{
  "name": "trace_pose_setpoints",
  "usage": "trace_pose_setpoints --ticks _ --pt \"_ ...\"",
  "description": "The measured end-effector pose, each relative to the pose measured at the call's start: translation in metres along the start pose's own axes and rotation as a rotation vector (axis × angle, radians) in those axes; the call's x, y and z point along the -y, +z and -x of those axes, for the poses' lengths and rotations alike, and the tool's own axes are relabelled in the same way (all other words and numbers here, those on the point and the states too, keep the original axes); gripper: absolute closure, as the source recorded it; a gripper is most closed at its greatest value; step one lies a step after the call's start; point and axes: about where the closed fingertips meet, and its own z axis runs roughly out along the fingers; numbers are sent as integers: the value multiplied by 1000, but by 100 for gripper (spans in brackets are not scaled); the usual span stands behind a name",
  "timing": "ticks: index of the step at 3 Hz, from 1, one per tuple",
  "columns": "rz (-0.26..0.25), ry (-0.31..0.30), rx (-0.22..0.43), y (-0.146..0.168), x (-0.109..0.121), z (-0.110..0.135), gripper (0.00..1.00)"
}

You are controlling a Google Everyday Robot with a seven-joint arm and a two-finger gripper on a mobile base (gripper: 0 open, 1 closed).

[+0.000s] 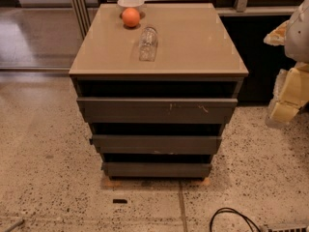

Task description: Open middle drawer

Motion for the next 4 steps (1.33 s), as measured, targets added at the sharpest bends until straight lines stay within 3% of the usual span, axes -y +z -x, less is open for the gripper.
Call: trace_pose_setpoints --ticks 2,3,4 --pt "-13 -12 -10 11 -1 -4 0" --pt "4 -17 -5 40 -9 -12 0" --pt "71 13 27 90 -26 -30 0"
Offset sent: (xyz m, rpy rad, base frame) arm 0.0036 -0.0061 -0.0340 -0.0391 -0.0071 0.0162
